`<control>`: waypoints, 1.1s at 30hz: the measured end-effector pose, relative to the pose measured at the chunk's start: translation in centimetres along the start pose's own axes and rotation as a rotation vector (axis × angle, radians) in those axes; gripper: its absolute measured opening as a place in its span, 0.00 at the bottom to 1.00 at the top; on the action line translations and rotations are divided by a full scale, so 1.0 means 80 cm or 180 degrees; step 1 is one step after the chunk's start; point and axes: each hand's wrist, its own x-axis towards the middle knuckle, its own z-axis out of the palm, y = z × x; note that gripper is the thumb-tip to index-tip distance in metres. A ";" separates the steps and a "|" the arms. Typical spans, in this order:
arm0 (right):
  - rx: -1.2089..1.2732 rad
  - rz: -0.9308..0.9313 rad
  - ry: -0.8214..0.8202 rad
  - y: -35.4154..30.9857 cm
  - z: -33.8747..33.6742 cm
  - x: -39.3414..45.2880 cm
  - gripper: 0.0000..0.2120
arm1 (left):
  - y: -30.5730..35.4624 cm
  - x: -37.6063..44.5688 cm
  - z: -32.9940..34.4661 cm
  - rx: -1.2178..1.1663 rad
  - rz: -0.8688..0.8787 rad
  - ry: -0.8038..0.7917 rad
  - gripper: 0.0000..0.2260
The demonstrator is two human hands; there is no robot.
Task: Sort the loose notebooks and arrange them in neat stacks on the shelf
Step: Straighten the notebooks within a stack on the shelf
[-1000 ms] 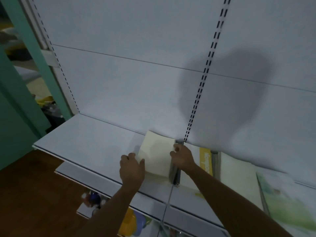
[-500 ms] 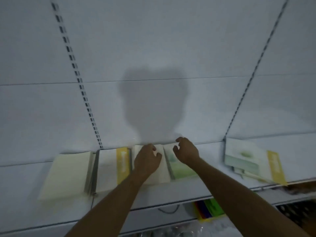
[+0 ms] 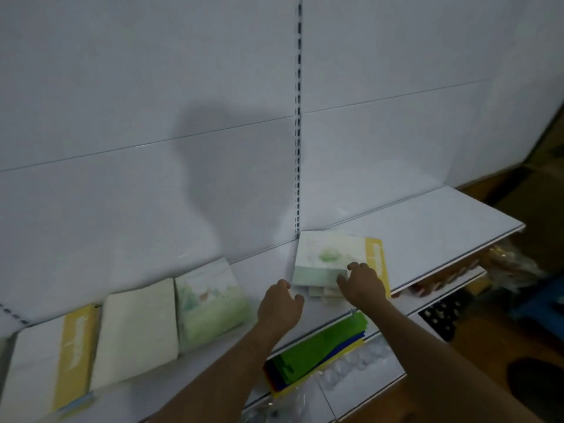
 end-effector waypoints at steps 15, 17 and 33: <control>0.0846 0.0324 -0.0087 0.021 0.030 0.030 0.23 | 0.012 0.066 0.061 -0.0780 -0.0577 0.0402 0.16; 0.0834 0.0413 -0.0062 0.021 0.031 0.031 0.22 | 0.007 0.065 0.062 -0.0897 -0.0579 0.0293 0.17; 0.2303 0.0257 -0.0452 -0.161 0.044 0.009 0.14 | -0.096 -0.016 -0.091 -0.2177 -0.0200 0.0298 0.12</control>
